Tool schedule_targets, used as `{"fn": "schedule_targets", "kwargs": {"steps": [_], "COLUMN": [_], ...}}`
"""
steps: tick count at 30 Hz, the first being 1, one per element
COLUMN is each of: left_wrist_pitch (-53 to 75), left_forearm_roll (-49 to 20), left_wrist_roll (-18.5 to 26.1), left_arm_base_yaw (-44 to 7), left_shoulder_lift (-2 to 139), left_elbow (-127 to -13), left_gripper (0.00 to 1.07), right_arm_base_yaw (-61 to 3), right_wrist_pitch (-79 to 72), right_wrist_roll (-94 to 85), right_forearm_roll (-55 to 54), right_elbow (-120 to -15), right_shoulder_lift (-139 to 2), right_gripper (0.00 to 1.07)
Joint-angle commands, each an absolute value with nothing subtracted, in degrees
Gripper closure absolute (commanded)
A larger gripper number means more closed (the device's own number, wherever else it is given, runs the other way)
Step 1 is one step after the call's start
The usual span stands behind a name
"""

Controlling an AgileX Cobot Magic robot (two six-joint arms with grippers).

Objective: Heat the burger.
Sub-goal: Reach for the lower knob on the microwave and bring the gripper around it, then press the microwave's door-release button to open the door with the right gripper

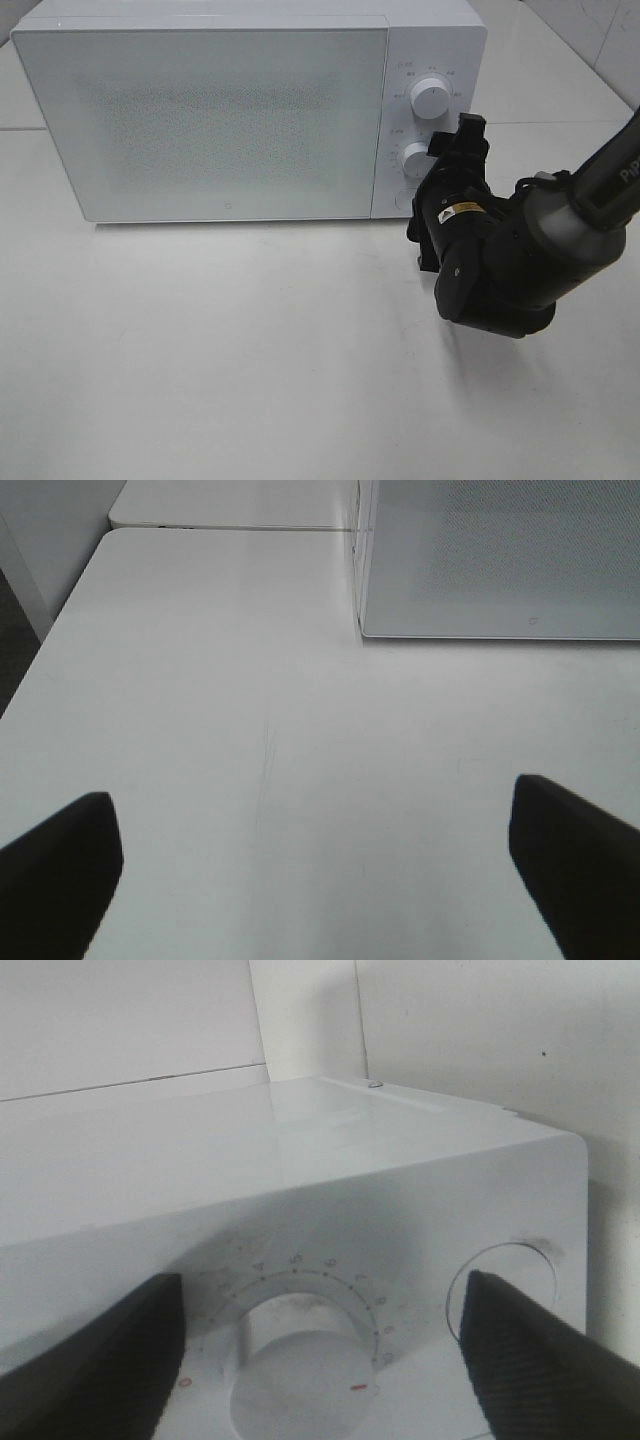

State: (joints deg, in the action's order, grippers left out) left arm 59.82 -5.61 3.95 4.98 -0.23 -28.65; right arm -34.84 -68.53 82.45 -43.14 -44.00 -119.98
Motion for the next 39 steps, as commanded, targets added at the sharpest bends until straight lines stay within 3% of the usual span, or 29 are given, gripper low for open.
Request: {"fn": "schedule_targets", "kwargs": {"steps": [1,19,27,30,32,39], "left_wrist_pitch": [59.4,59.4,59.4,59.4,59.4,59.4], "left_forearm_roll": [-6.2,-6.2,-6.2,-6.2,-6.2,-6.2], "left_wrist_roll": [3.7,3.7,3.7,3.7,3.7,3.7], "left_arm_base_yaw": [4.6,4.6,4.6,4.6,4.6,4.6], "left_shoulder_lift": [-1.5,-1.5,-1.5,-1.5,-1.5,-1.5], "left_elbow": [-28.5,-28.5,-28.5,-28.5,-28.5,-28.5], "left_gripper": [0.06,0.06,0.06,0.06,0.06,0.06], "right_arm_base_yaw": [-34.1,-34.1,-31.2,-30.7,-28.0,-26.6], "right_wrist_pitch": [-77.1,-63.0,-32.2,-28.6,-15.6,3.4], "right_wrist_roll": [80.4,69.2,32.3,28.5,12.9,-4.9], "right_forearm_roll": [-38.3,-25.7,-25.4,-25.7,-25.7,-25.7], "right_elbow": [-43.5,-30.9,-31.6,-32.2,-35.1,-40.4], "right_shoulder_lift": [-118.2,-106.5,-94.0,-93.3,-91.0,-90.7], "right_gripper": [0.27,0.31,0.31,0.31,0.31,0.31]}}
